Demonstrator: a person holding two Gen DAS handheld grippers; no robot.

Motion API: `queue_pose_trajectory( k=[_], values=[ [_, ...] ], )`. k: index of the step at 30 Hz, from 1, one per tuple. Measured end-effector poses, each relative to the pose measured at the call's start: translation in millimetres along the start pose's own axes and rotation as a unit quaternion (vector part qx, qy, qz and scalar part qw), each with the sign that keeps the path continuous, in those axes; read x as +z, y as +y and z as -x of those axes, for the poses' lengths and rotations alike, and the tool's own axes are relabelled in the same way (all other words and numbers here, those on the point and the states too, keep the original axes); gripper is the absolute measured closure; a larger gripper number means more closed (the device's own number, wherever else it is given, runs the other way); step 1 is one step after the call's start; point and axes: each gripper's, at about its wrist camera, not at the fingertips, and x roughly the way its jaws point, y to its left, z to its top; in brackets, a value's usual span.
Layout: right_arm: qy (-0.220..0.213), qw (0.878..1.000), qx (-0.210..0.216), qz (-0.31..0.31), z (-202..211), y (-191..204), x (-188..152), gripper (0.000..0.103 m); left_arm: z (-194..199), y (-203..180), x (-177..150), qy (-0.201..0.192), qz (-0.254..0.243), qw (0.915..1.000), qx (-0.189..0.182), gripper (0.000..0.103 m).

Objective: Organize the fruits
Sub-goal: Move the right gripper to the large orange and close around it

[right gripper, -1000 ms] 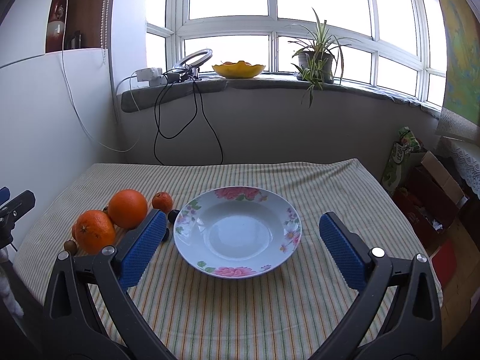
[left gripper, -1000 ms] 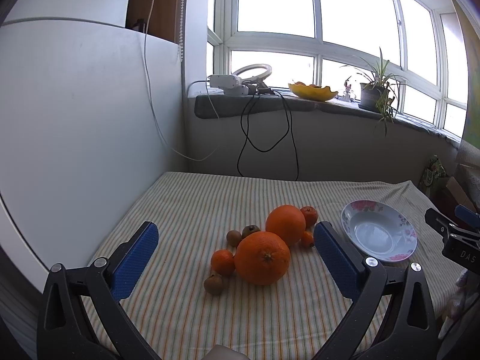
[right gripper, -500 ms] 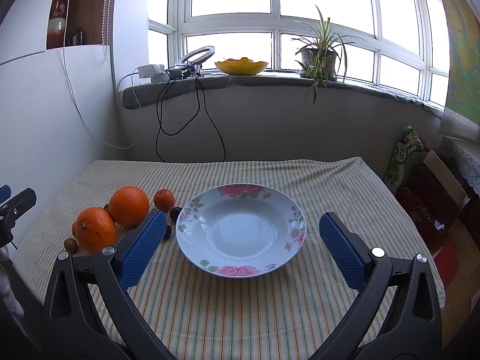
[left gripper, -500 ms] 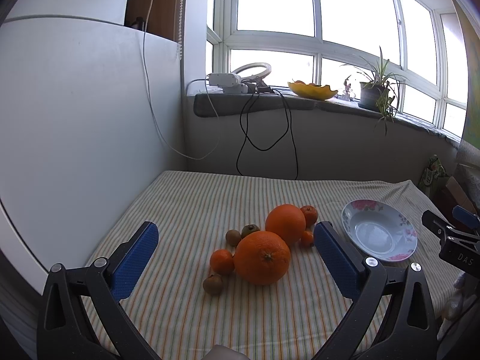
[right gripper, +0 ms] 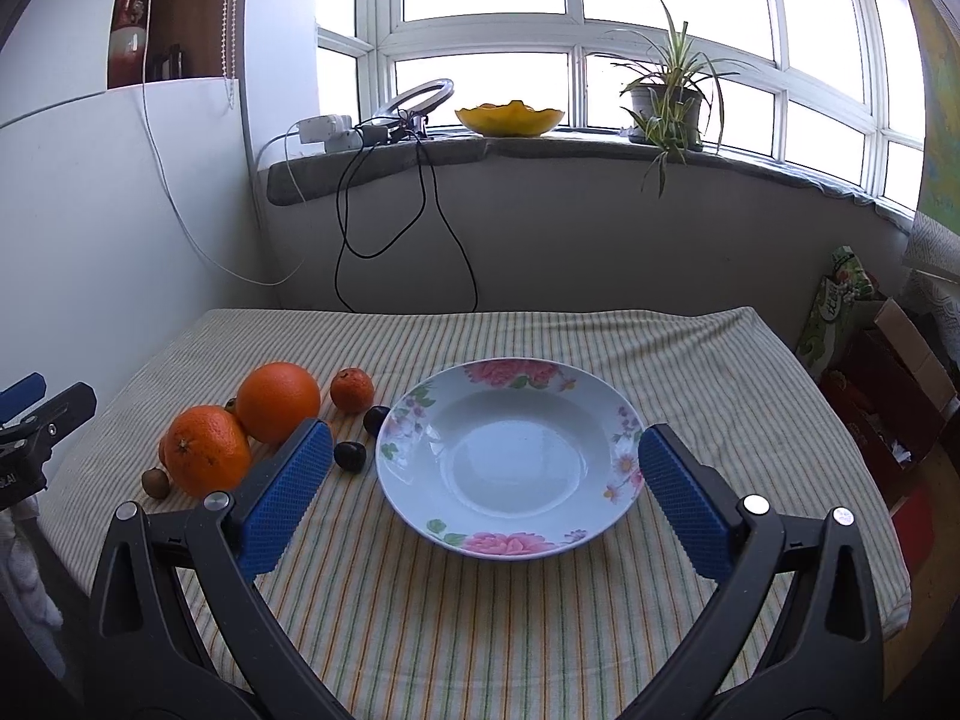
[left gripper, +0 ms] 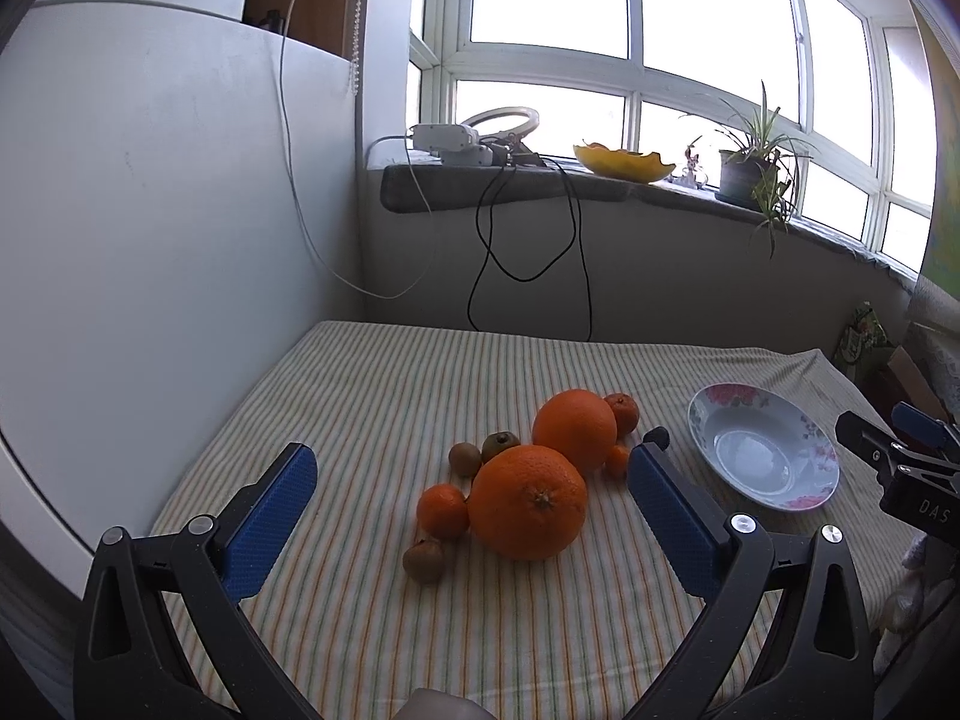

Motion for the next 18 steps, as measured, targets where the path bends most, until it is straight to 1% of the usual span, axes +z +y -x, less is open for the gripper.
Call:
queue_pose_trajectory(
  k=[3,8,10,11,12,15,18],
  values=[
    [0.002,1.000,0.023,0.005,-4,6,1,0.000,-4,5,-3,0.007,0.004,0.9999,-0.009,0.001],
    [0.024,0.996,0.084,0.006,-16,18,2,0.000,-13,11,-9,0.024,0.007,0.9991,-0.033,0.001],
    [0.040,0.993,0.113,0.002,-23,23,1,0.000,-17,14,-11,0.030,0.009,0.9983,-0.049,0.002],
    [0.048,0.991,0.129,0.000,-27,27,1,0.000,-20,15,-12,0.036,0.013,0.9975,-0.058,0.005],
    [0.056,0.988,0.143,-0.003,-31,30,0,0.000,-23,17,-14,0.043,0.018,0.9967,-0.066,0.007],
    [0.083,0.979,0.184,-0.019,-42,36,0,0.000,-31,22,-20,0.058,0.035,0.9937,-0.090,0.008],
    [0.104,0.971,0.214,-0.022,-52,45,1,0.000,-39,24,-28,0.074,0.044,0.9906,-0.106,0.014]
  ],
)
